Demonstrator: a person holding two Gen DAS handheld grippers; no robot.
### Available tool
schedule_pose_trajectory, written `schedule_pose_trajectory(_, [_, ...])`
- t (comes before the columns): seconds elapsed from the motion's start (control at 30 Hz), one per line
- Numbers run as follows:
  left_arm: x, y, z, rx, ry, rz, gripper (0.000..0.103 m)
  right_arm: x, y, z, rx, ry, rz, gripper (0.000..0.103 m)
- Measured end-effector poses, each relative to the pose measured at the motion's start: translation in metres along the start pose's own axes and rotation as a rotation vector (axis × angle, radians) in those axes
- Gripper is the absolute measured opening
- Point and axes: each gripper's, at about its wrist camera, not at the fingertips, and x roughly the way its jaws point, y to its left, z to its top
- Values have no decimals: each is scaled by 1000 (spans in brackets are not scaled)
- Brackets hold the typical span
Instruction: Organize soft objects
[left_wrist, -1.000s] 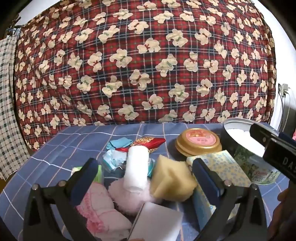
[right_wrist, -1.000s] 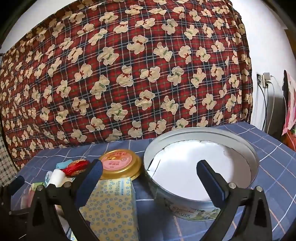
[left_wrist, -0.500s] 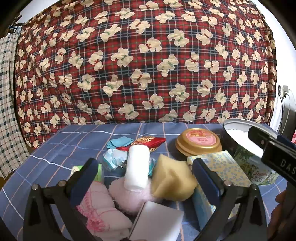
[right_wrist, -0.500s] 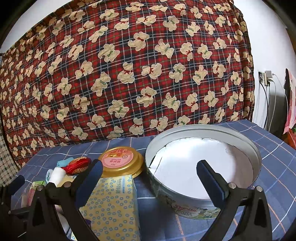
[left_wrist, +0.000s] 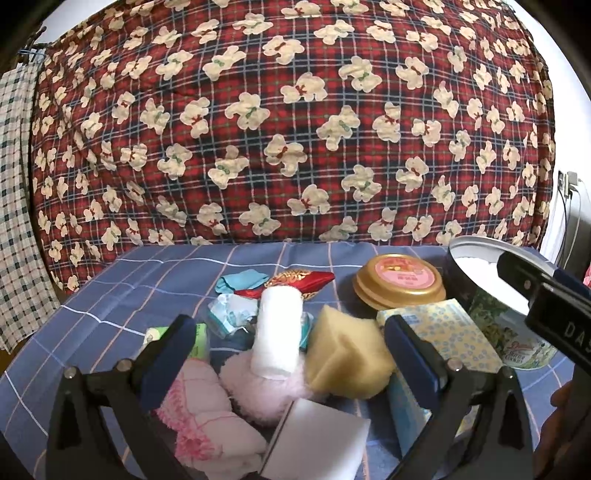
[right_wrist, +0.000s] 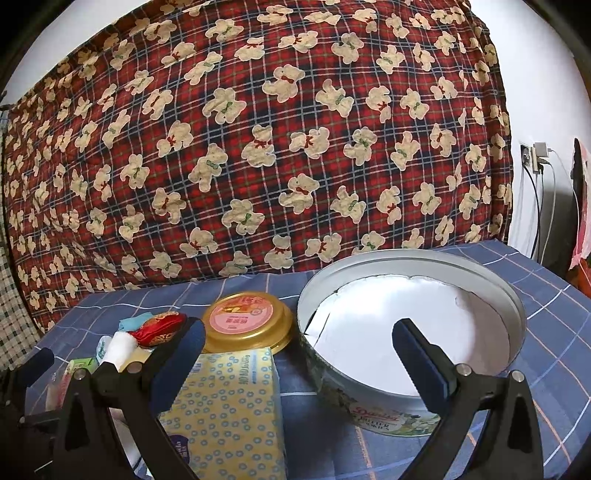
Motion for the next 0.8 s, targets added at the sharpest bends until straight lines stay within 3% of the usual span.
schedule_pose_trajectory(0.47, [-8, 31, -5, -55, 44, 32, 103, -9, 10, 1, -23, -25, 93, 103])
schedule_pose_trajectory(0.67, [-24, 68, -18, -56, 96, 87, 103, -14, 28, -3, -88, -15, 209, 102])
schedule_pose_trajectory(0.8, [-31, 100, -29, -83, 162, 121, 103, -19, 46, -9, -141, 14, 344, 102])
